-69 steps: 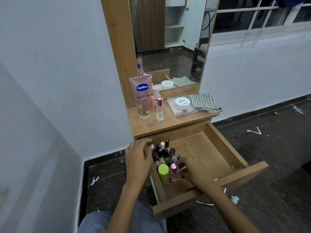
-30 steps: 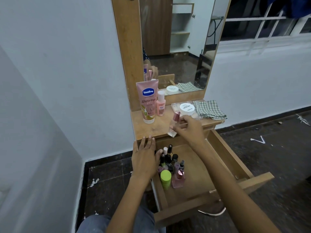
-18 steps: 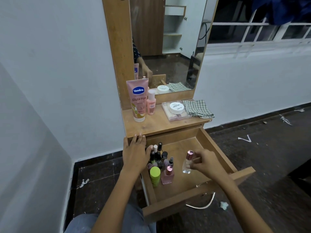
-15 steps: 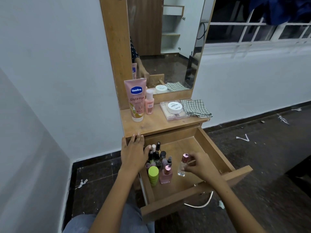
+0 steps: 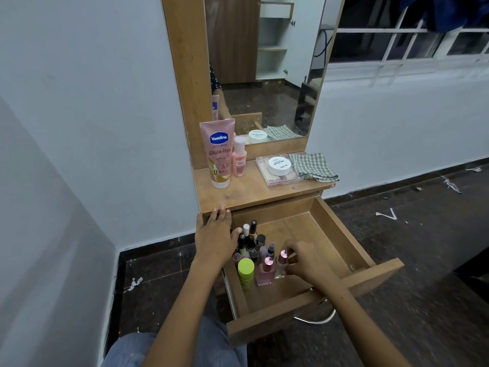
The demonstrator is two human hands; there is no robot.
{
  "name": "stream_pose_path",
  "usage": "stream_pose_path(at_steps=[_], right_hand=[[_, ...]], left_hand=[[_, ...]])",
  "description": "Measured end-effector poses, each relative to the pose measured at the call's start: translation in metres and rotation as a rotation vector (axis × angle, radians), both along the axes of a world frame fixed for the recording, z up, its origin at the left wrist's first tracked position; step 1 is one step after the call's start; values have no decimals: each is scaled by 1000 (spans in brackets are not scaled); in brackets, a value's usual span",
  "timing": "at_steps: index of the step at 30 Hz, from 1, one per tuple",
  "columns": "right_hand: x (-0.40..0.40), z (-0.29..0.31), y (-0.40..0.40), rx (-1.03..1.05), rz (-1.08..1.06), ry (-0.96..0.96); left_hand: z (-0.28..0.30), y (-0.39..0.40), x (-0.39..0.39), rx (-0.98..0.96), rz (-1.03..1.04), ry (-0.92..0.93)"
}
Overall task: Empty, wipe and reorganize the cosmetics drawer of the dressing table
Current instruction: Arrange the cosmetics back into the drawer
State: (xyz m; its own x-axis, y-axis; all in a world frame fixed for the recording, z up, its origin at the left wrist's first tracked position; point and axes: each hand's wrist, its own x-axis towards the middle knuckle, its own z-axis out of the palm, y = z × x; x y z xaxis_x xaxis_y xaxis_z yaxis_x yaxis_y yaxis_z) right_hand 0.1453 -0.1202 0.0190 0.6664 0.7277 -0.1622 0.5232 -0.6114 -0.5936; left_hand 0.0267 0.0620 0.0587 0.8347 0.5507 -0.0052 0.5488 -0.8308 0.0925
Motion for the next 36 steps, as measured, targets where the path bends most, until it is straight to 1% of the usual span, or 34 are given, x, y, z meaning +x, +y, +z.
stream_pose_path(at_steps=[10,14,16,19,23,26,30,36], right_hand=[[3,1,-3,-17,57,27],[9,15,-6,-50,18,-45],[16,25,-1,22,-16,-107],[24,43,19,215,-38,-184],[36,67,74,452,-67,-198],[47,77,116,546,-37,-309],[57,88,153,575,-7,-458],[66,87,178,500,15,-534]], left_hand=[[0,0,1,2,-4,8],[1,2,0,1,-12,9],[1,3,0,-6,-15,4],[4,3,1,-5,-16,-3],[8,4,2,5,-22,5],[8,4,3,7,-18,-3],[7,4,3,17,-13,-16],[7,4,1,19,-23,-40]])
